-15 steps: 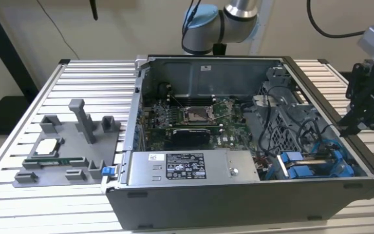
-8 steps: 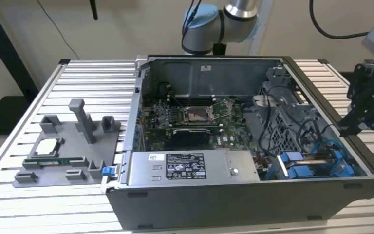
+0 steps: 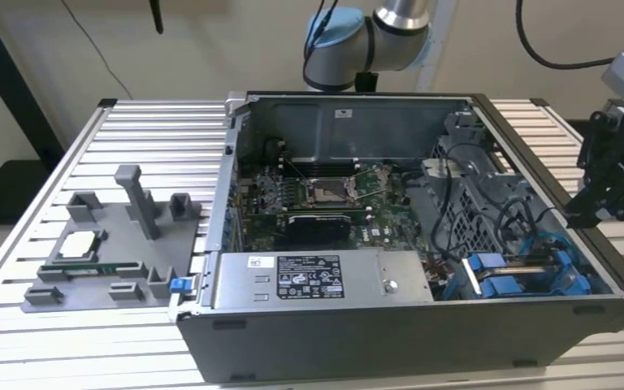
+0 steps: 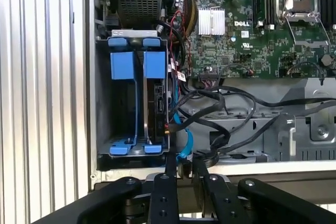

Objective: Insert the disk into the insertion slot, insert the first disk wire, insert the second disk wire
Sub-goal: 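Insert the second disk wire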

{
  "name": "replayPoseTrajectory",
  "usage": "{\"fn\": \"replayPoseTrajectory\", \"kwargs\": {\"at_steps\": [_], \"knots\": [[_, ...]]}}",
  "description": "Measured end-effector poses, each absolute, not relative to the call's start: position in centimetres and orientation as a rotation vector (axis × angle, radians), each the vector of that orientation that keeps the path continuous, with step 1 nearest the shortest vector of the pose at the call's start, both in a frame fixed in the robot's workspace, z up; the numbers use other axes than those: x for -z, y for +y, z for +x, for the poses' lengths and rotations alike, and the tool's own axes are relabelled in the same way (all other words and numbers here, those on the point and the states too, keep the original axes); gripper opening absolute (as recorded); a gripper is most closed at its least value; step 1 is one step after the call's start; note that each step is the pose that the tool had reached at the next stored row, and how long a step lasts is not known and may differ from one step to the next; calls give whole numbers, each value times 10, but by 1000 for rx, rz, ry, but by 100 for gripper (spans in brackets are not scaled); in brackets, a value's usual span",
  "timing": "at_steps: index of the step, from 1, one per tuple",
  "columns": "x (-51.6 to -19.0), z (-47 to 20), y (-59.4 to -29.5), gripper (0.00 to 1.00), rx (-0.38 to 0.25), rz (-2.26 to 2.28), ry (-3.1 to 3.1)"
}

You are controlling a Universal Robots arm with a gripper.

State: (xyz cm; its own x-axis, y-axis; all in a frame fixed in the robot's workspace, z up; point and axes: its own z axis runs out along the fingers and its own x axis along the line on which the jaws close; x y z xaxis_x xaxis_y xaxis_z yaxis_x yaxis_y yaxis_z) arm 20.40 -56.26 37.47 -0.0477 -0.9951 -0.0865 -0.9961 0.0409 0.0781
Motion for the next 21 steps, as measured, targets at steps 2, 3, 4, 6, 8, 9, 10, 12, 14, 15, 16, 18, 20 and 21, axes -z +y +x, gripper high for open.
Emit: {"fn": "replayPoseTrajectory", "kwargs": {"at_steps": [2,3,4,6,8,9,10,12,14,15,16,18,20,21], "knots": [[-374,204,-563,100,-183,-2162,2260],[-374,204,-563,100,-183,-2162,2260],[-373,204,-563,100,-183,-2162,2260],[-373,204,-563,100,-183,-2162,2260],[-372,204,-563,100,-183,-2162,2260],[-371,204,-563,100,-183,-2162,2260],[-371,204,-563,100,-183,-2162,2260],[-370,204,-563,100,-184,-2163,2261],[-370,204,-563,100,-184,-2163,2261],[-369,204,-563,0,-184,-2163,2261],[-369,204,-563,0,-184,-2163,2261],[-368,204,-563,0,-184,-2163,2261],[-368,204,-563,0,-184,-2163,2261],[-368,204,-563,0,-184,-2163,2261]]}}
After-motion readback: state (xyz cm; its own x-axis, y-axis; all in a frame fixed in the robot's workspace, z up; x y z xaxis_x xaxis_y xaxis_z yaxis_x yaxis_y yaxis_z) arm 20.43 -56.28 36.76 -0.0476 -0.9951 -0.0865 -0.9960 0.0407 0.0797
